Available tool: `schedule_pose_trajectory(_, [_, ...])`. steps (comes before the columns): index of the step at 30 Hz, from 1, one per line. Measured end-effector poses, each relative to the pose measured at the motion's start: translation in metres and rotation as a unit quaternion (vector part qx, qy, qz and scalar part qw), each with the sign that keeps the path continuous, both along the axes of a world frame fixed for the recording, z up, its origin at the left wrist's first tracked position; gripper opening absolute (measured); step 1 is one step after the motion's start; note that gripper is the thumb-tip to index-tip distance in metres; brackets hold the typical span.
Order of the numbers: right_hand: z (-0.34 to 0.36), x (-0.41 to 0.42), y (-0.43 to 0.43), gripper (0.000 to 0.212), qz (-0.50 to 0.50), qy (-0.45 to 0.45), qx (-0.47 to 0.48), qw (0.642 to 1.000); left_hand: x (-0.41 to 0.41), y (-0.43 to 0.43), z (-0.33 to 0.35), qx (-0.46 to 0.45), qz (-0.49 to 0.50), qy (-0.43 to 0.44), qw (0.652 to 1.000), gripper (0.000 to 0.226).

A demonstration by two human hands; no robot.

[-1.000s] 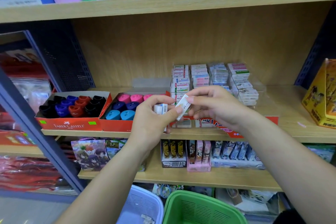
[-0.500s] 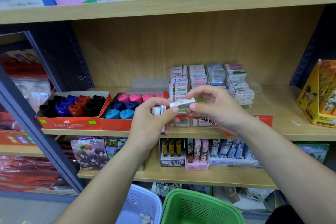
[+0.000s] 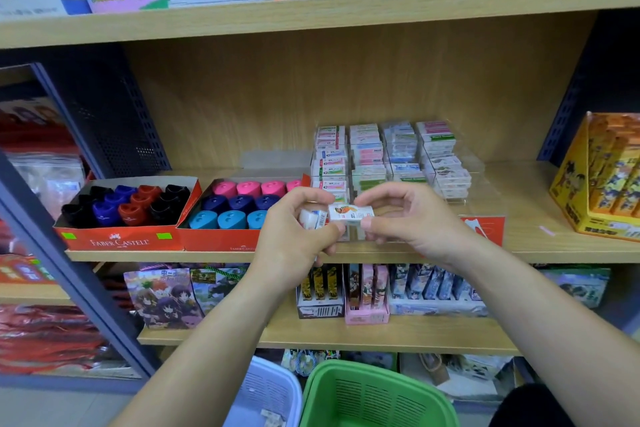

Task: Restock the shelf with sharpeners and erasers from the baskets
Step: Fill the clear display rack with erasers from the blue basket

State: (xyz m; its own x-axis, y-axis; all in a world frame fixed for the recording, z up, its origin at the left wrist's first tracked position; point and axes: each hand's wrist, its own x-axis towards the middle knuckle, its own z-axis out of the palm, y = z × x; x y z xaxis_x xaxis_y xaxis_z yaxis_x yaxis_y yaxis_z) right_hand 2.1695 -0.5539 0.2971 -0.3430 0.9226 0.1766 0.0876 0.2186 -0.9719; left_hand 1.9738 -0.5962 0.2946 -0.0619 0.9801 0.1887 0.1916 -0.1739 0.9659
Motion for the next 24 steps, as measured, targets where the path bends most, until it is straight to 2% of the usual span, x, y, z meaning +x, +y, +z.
schedule_pose_trajectory(3, [-0.002,0.017,-0.004,0.026,-0.034,-0.041,0.007,0.999,0.010,0.006,-0.001,-0.025,-0.010,0.008,1.000,0.036])
schedule_pose_trajectory(6, [-0.001,0.045,0.000,0.027,-0.126,-0.044,0.048,0.990,0.017,0.015,0.001,-0.028,-0.010,0.016,0.999,0.031])
schedule_pose_trajectory(10, [0.015,0.090,0.026,0.021,-0.259,-0.081,0.118,0.955,0.024,0.028,0.008,-0.035,-0.024,0.040,0.998,0.023])
schedule_pose_trajectory(12, [0.025,0.105,0.045,0.015,-0.289,-0.141,0.148,0.935,0.028,0.033,0.013,-0.035,-0.024,0.060,0.997,0.024])
schedule_pose_trajectory(15, [0.033,0.114,0.077,0.009,-0.299,-0.268,0.182,0.898,0.032,0.037,0.020,-0.020,-0.023,0.103,0.994,0.028])
schedule_pose_trajectory(19, [0.028,0.120,0.114,0.012,-0.257,-0.326,0.146,0.898,0.035,0.043,0.023,-0.013,-0.021,0.083,0.996,0.032])
schedule_pose_trajectory(24, [0.023,0.127,0.124,0.016,-0.213,-0.422,0.176,0.863,0.034,0.054,0.019,-0.024,-0.030,0.047,0.998,0.034])
